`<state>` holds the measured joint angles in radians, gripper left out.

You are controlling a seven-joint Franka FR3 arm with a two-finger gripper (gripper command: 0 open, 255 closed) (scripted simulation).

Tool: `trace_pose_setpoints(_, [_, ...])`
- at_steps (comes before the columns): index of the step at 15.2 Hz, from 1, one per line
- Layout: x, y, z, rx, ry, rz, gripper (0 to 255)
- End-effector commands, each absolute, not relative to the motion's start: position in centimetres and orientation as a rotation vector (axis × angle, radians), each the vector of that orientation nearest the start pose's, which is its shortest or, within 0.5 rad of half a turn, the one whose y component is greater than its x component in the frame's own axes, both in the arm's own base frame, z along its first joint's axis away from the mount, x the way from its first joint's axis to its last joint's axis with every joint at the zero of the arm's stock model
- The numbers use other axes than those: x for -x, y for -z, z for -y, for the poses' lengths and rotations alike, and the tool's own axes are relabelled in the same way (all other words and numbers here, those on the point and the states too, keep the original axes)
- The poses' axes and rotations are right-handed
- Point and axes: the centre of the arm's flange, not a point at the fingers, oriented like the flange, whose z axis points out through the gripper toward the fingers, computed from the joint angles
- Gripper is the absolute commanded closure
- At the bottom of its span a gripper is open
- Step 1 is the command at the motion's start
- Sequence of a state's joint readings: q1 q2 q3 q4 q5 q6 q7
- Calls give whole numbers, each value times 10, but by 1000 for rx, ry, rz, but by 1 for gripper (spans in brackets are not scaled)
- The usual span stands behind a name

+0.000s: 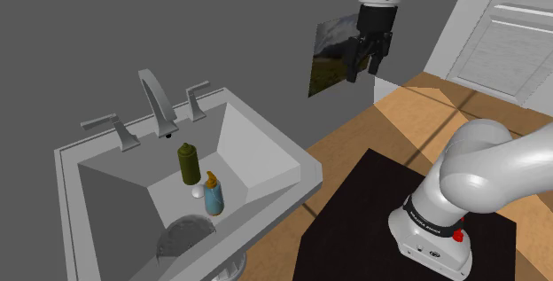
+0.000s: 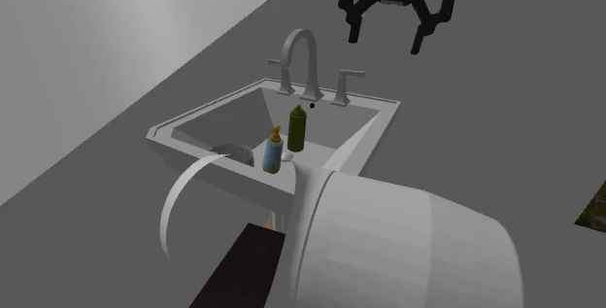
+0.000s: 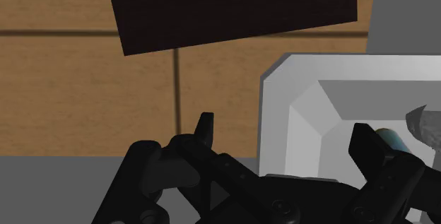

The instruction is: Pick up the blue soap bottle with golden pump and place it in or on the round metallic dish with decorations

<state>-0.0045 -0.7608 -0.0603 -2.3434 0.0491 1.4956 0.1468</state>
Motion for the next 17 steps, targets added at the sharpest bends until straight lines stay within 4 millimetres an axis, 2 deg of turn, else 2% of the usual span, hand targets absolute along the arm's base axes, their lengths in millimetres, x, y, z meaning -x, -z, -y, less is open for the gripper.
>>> trace_pose_setpoints(1, [-305, -582, 20, 3038, -141, -292, 0])
trace_pose_setpoints(17, [-412, -452, -97, 2989, -105, -313, 0])
